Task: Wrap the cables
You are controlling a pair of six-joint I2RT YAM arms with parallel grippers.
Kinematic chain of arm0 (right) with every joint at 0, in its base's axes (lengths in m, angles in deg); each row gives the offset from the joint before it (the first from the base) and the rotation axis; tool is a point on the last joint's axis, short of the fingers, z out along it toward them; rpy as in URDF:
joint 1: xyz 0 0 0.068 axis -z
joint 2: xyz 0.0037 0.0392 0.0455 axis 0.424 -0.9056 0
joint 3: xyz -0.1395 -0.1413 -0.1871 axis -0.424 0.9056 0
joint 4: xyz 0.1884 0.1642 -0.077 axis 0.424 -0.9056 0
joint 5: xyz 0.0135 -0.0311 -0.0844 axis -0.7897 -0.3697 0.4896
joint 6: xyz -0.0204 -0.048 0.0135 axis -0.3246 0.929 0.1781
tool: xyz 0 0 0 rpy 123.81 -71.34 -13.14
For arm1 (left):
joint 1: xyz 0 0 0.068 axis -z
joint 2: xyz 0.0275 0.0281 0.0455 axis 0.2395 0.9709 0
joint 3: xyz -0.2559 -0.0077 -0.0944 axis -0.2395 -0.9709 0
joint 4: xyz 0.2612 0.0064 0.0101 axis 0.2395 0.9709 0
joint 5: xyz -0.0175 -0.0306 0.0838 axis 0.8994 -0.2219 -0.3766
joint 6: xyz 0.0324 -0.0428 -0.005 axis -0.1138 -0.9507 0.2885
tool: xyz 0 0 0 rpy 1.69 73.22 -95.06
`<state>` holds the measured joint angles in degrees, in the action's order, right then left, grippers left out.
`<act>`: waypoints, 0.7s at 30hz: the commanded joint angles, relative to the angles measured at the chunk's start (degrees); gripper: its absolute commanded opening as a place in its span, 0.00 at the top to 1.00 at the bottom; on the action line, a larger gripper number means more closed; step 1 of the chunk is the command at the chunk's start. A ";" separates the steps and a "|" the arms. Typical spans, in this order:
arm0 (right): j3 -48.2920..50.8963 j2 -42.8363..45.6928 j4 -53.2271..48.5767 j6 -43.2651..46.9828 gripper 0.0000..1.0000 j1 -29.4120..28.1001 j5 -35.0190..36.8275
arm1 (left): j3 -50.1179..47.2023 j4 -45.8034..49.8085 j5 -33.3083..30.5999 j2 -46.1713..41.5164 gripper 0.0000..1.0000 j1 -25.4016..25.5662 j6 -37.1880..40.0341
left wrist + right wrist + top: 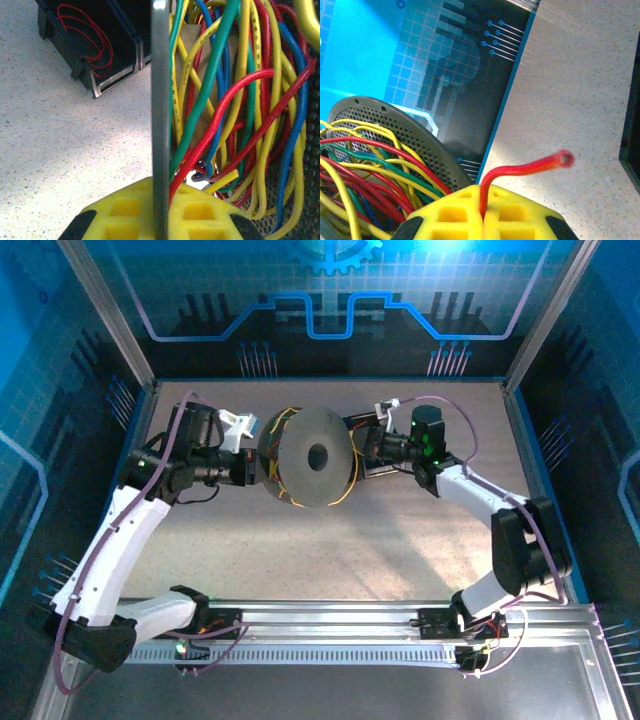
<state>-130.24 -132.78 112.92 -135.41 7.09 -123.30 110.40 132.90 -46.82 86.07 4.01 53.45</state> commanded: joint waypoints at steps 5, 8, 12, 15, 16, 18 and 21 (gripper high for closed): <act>-1.82 7.61 -26.38 16.32 0.81 5.32 9.82 | 2.94 1.30 -2.00 -2.78 1.00 0.15 0.80; -3.09 7.55 -36.40 23.97 0.76 5.71 16.81 | 3.12 -0.15 -2.44 -3.32 1.00 0.15 -0.27; 0.14 8.82 -35.70 24.98 0.72 7.16 17.22 | 3.61 -0.74 -3.41 -3.73 1.00 0.15 -1.52; 1.34 11.04 -35.69 25.73 0.65 7.18 16.61 | 4.33 -0.09 -7.06 -4.22 1.00 0.15 -1.62; 1.59 12.04 -36.02 25.90 0.62 7.19 16.52 | 4.60 0.29 -9.14 -4.43 1.00 0.15 -1.56; 1.93 13.57 -35.76 26.28 0.60 6.85 14.59 | 4.72 -0.16 -11.60 -5.12 1.00 0.15 -1.72; 2.58 15.56 -35.46 26.08 0.56 6.05 13.68 | 3.39 -3.07 -14.08 -7.03 1.00 0.15 -2.64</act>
<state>-128.29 -119.84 78.19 -110.86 13.52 -108.24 110.95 138.06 -58.73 82.98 4.14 52.42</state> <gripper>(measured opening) 0.436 0.074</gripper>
